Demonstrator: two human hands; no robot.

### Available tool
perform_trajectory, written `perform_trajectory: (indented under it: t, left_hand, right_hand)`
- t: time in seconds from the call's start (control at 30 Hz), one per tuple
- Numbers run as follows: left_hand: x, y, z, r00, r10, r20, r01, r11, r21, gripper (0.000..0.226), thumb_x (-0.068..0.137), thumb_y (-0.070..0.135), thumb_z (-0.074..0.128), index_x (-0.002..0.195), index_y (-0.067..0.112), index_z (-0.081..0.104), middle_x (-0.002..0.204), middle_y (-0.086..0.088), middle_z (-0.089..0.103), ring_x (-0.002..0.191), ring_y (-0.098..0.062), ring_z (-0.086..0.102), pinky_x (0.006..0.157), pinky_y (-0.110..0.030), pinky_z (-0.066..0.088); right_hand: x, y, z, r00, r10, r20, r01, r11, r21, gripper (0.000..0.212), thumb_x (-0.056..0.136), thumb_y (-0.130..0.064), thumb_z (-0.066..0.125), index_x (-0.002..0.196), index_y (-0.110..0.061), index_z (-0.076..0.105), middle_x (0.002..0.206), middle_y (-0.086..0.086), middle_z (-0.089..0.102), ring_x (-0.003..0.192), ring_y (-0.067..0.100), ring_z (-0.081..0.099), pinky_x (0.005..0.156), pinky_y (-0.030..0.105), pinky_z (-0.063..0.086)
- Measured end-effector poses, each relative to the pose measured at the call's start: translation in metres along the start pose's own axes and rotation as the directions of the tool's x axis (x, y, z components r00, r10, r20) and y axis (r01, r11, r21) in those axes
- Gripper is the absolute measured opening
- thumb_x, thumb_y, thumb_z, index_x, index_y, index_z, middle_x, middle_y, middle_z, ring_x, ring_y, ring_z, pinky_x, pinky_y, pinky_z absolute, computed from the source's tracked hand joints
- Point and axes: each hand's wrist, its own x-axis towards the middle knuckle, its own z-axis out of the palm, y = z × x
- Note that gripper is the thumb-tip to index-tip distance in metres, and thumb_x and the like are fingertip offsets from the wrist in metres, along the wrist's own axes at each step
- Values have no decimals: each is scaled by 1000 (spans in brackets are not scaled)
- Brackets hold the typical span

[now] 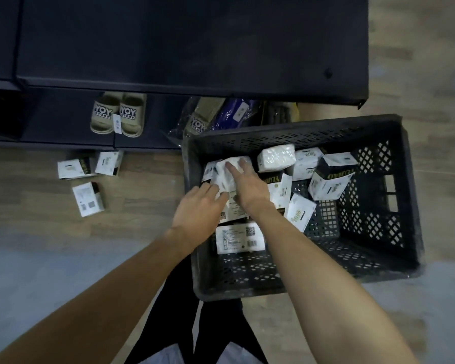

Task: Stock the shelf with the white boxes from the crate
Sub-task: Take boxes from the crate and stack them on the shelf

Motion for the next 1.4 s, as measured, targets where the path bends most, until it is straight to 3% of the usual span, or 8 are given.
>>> perform_trajectory:
  t: [0.13, 0.3, 0.4, 0.57, 0.67, 0.8, 1.03, 1.4]
  left_hand:
    - [7, -2, 6, 999, 38, -10, -38, 998, 44, 39, 91, 17, 53, 130, 16, 50, 125, -7, 54, 115, -25, 49, 93, -34, 42]
    - [5, 2, 3, 1000, -4, -10, 4, 1000, 2, 40, 91, 20, 52, 131, 17, 49, 128, -5, 51, 119, -23, 45, 96, -33, 38]
    - [-1, 3, -3, 1000, -18, 25, 18, 1000, 3, 38, 91, 24, 51, 128, 18, 48, 126, -4, 49, 120, -23, 43, 97, -32, 36]
    - [-12, 0, -28, 996, -79, 49, 81, 996, -28, 39, 89, 21, 57, 127, 18, 48, 122, -3, 50, 114, -21, 46, 90, -31, 42]
    - [-19, -1, -56, 989, -143, 48, 148, 983, -113, 53, 85, 21, 65, 133, 17, 41, 124, -4, 48, 115, -23, 47, 85, -35, 47]
    - [-13, 4, -102, 993, -107, 58, 116, 975, -191, 96, 78, 22, 79, 152, 23, 17, 139, -5, 38, 123, -27, 46, 91, -42, 50]
    - [0, 6, -200, 993, 119, 23, -110, 967, -229, 114, 69, 14, 85, 153, 41, 13, 152, 2, 29, 132, -25, 41, 105, -43, 42]
    - [-26, -5, -315, 985, 130, -109, -163, 909, -384, 62, 60, 24, 90, 111, 36, 57, 103, 14, 64, 100, -10, 56, 88, -32, 47]
  right_hand:
    - [25, -8, 7, 994, -104, -19, 100, 985, -142, 97, 87, 5, 61, 158, -28, 4, 165, -6, -10, 146, 33, 21, 102, 47, 46]
    - [32, -7, 17, 986, -117, -117, 72, 940, -333, 87, 89, -8, 64, 156, -13, 7, 159, 11, 13, 132, 35, 36, 86, 41, 53]
    - [16, -1, 3, 984, -62, -169, 10, 957, -289, 77, 87, -5, 66, 149, -9, 20, 150, 14, 23, 130, 37, 40, 78, 40, 58]
    - [-64, 27, -50, 967, -137, -216, 110, 985, -131, 102, 67, -7, 85, 147, -9, 23, 145, 14, 23, 120, 34, 46, 85, 39, 56]
    - [-121, 36, -90, 950, -211, -230, 216, 976, -1, 108, 65, -19, 90, 149, -13, 23, 148, 6, 20, 117, 26, 48, 89, 30, 49]
    - [-176, 40, -132, 908, -281, -312, 299, 954, 12, 106, 61, -17, 91, 145, -22, 25, 148, -3, 18, 84, 5, 42, 58, 10, 34]
    - [-227, 30, -198, 776, -432, -459, 444, 892, -88, 108, 59, -15, 90, 146, -24, 26, 145, -3, 24, 89, 0, 35, 65, 26, 48]
    - [-274, 9, -265, 644, -452, -617, 462, 873, -157, 102, 68, -3, 79, 147, -37, 23, 150, -2, 20, 98, 16, 51, 59, 24, 52]
